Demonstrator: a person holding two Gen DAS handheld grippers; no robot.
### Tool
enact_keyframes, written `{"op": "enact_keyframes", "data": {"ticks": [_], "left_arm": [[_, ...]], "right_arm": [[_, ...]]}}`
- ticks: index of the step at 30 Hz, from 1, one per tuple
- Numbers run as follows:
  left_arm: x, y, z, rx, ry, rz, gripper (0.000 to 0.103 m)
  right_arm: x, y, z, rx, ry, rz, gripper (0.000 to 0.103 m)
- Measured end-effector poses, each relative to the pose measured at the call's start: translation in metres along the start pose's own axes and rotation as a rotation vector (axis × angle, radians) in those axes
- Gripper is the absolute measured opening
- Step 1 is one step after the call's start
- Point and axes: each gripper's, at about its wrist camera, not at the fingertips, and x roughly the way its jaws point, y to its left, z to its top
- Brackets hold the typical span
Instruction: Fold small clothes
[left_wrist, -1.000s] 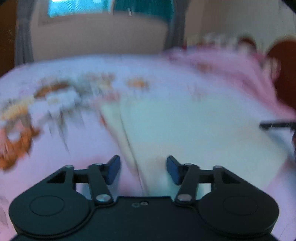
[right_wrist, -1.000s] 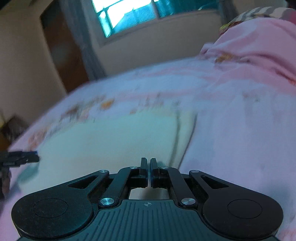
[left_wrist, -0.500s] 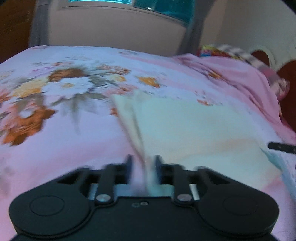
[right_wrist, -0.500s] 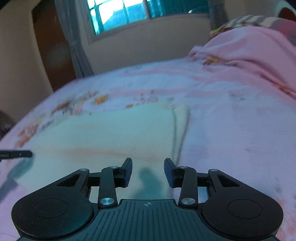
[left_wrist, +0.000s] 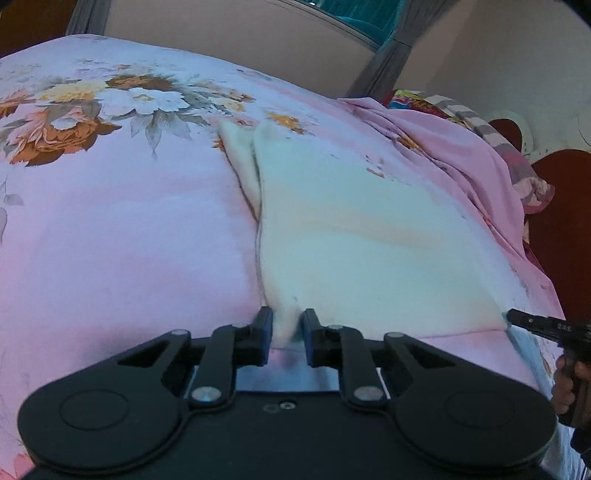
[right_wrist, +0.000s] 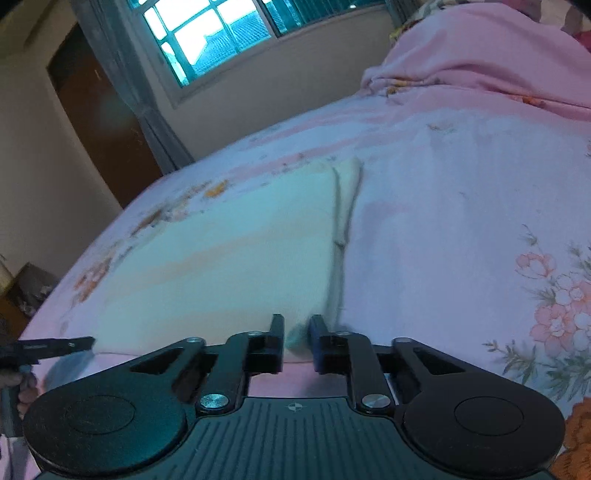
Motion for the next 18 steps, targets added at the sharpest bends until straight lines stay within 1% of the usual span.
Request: {"op": "enact_keyframes", "data": {"ticks": [2, 4, 6, 8, 10, 11, 12, 13, 14, 15, 16, 18], "left_arm": [[-0.001, -0.002, -0.001, 0.025, 0.006, 0.012, 0.014], [-0.001, -0.003, -0.002, 0.025, 0.007, 0.015, 0.014], [-0.002, -0.005, -0.003, 0.032, 0.007, 0.022, 0.014], [-0.001, -0.005, -0.004, 0.024, 0.006, 0.021, 0.013], [-0.001, -0.002, -0.004, -0.002, 0.007, 0.010, 0.009], [-0.001, -0.001, -0.003, -0.012, 0.012, 0.003, 0.008], [-0.002, 0.001, -0.003, -0.021, 0.018, 0.002, 0.006], [-0.002, 0.002, -0.003, -0.029, 0.024, 0.012, 0.006], [-0.002, 0.002, -0.004, -0.023, 0.027, 0.023, 0.006], [0.000, 0.002, -0.006, -0.012, 0.028, 0.031, 0.009], [0.001, 0.003, -0.007, -0.004, 0.023, 0.037, 0.011], [-0.005, 0.005, -0.006, -0.016, 0.009, 0.037, 0.013]], "right_arm": [[0.002, -0.004, -0.001, 0.013, 0.009, 0.009, 0.015], [0.002, -0.009, -0.002, 0.025, 0.009, 0.015, 0.016], [0.003, -0.012, -0.001, 0.033, -0.011, -0.033, 0.016], [0.007, -0.016, -0.001, 0.067, 0.026, -0.008, 0.016], [0.006, -0.014, -0.003, 0.050, 0.023, 0.024, 0.015], [0.004, -0.013, -0.003, 0.042, 0.019, 0.027, 0.010], [0.003, -0.012, -0.003, 0.028, 0.019, 0.019, 0.003], [0.001, -0.010, -0.002, 0.007, 0.020, -0.014, 0.003], [0.001, -0.007, -0.002, -0.025, 0.028, -0.070, 0.002], [0.003, -0.005, -0.005, -0.052, 0.047, -0.110, 0.002], [0.007, -0.004, -0.007, -0.072, 0.074, -0.121, 0.002], [0.003, 0.000, -0.003, -0.076, 0.072, -0.130, 0.002]]}}
